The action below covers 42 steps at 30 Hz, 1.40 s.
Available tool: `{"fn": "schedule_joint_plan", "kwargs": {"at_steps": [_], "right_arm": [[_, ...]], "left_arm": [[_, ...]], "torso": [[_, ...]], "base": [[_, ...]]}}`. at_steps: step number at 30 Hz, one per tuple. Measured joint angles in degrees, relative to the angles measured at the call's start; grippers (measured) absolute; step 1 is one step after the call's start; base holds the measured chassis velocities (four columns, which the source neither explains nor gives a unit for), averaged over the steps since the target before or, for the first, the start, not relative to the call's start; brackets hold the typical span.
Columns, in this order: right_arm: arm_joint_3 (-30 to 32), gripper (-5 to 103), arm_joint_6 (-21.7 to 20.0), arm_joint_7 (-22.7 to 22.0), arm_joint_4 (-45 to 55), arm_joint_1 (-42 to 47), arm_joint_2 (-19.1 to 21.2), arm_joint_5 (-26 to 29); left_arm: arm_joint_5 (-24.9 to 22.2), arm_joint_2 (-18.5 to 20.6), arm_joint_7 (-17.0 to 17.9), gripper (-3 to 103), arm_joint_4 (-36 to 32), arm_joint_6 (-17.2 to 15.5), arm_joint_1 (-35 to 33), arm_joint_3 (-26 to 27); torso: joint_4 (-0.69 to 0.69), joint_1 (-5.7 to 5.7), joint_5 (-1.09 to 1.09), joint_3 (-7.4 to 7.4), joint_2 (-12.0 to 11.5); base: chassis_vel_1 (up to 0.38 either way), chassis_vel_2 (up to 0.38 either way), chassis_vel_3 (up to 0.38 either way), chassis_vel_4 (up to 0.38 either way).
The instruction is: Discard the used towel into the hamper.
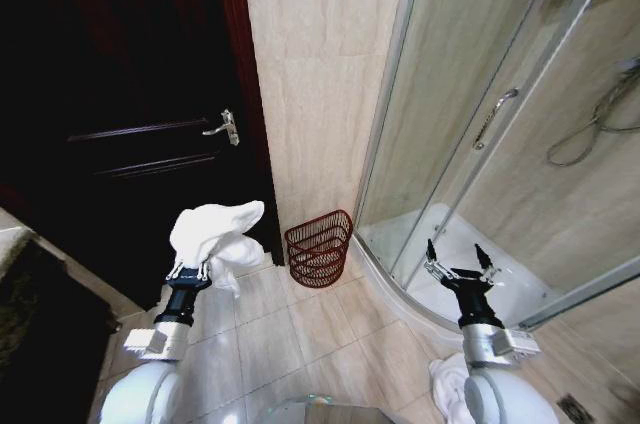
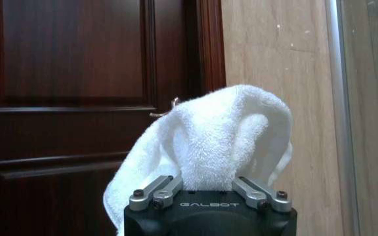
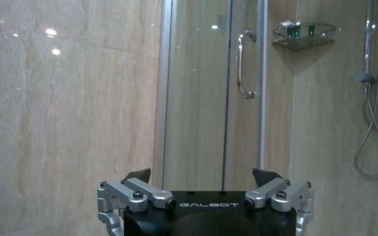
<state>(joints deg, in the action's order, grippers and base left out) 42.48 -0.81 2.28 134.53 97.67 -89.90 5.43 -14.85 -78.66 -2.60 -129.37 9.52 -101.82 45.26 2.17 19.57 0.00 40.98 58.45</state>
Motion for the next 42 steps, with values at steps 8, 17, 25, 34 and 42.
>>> {"fn": "schedule_joint_plan", "kwargs": {"at_steps": [8,17,25,34,42], "right_arm": [[-0.2,100,0.0,0.0,-0.1,0.0,-0.1,-0.3],[-0.3,100,0.2,0.1,-0.4,0.0,-0.3,-0.4],[-0.6,100,0.4,0.1,-0.1,0.2,-0.4,-0.7],[-0.8,100,0.5,0.2,0.0,0.2,-0.7,-0.8],[-0.8,100,0.6,0.5,-0.2,0.3,-0.9,-0.8]], "left_arm": [[0.0,0.1,-0.1,13,0.2,0.1,0.0,0.0],[-0.2,0.1,-0.1,13,0.8,1.0,0.0,0.1],[-0.3,0.0,-0.4,13,0.8,1.1,0.0,0.2],[-0.4,-0.1,-0.6,13,0.9,1.2,0.0,0.4],[-0.5,-0.2,-0.9,13,1.0,1.3,0.0,0.5]], "torso": [[0.00,-0.93,0.00,-1.19,-2.1],[0.00,-2.08,0.00,-2.60,-4.7],[0.00,-2.96,0.00,-3.68,-6.6],[0.00,-4.04,0.00,-5.08,-9.1],[0.00,-4.99,0.00,-6.21,-11.2]], "base": [[0.000,0.000,0.000,0.000],[0.000,0.000,0.000,0.000],[0.000,0.000,0.000,0.000],[0.000,0.000,0.000,0.000],[0.000,0.000,0.000,0.000]]}}
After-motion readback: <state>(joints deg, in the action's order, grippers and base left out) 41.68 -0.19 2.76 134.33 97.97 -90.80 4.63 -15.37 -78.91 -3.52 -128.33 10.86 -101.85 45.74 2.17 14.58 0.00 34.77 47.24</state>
